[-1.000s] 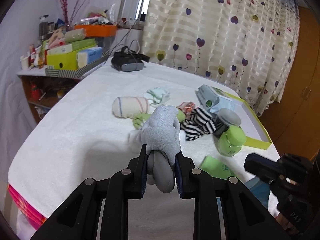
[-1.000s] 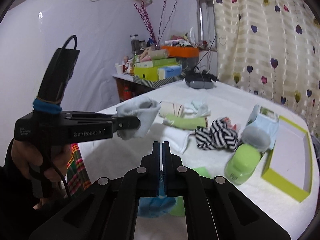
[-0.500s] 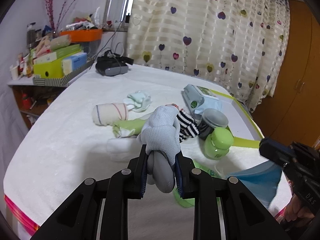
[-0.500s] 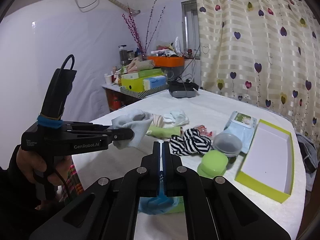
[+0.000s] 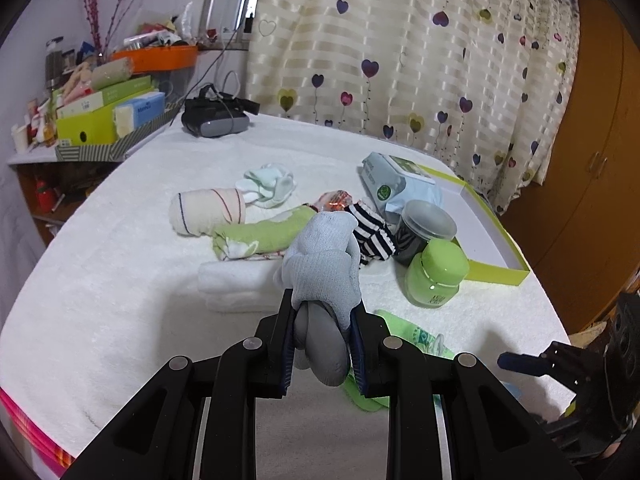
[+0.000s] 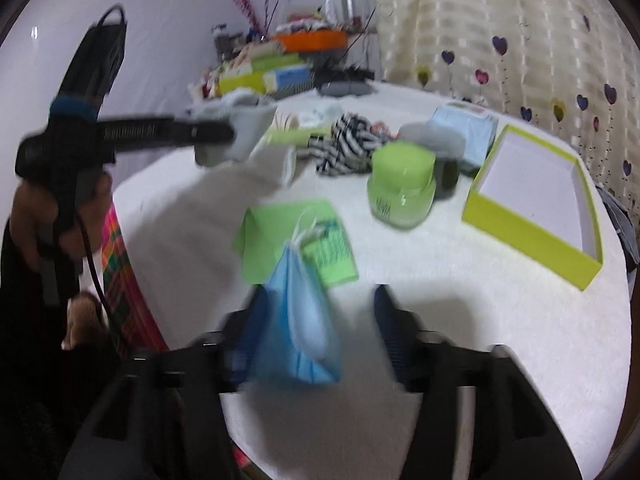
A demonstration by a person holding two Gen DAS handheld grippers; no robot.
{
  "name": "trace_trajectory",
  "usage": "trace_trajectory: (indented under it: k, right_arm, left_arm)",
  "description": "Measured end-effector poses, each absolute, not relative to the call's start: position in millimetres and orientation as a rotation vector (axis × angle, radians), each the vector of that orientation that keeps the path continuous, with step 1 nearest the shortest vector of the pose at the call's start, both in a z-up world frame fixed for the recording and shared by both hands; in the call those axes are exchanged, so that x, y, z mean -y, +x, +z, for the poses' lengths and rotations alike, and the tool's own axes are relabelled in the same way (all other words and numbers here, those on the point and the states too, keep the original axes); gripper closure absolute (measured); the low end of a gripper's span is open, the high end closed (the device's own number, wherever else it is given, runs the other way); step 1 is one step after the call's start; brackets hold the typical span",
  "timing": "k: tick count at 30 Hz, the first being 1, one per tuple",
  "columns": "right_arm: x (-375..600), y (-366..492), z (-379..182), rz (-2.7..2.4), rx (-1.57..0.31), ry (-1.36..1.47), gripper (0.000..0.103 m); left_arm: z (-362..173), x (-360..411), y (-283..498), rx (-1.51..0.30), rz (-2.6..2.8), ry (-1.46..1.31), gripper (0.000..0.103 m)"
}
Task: Organize soft objects
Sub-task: 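Lift and carry the sock and mask in both tools toward the yellow-green box, then lower the sock and mask into the box and open both tools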
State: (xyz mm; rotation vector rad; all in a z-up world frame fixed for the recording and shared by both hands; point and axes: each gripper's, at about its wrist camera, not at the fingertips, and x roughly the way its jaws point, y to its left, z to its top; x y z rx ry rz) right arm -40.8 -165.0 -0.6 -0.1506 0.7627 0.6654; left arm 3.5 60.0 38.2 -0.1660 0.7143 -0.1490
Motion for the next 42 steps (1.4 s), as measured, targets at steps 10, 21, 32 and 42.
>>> trace_trajectory:
  k: [10, 21, 32, 42]
  right_arm:
    - [154.9, -41.9, -13.4, 0.706, -0.809, -0.179, 0.078]
    - [176.4, -40.6, 28.5, 0.644, -0.656, -0.113, 0.086]
    - [227.2, -2.0, 55.3, 0.489, -0.589, 0.053, 0.086]
    - [277.1, 61.7, 59.2, 0.335, -0.611, 0.137, 0.086]
  left_arm:
    - [32.1, -51.3, -1.6, -0.738, -0.162, -0.162, 0.081]
    - [51.2, -20.7, -3.5, -0.699, -0.238, -0.123, 0.081]
    - [78.4, 38.4, 29.5, -0.657, -0.344, -0.062, 0.081]
    - [74.0, 108.4, 88.0, -0.687, -0.428, -0.022, 0.081]
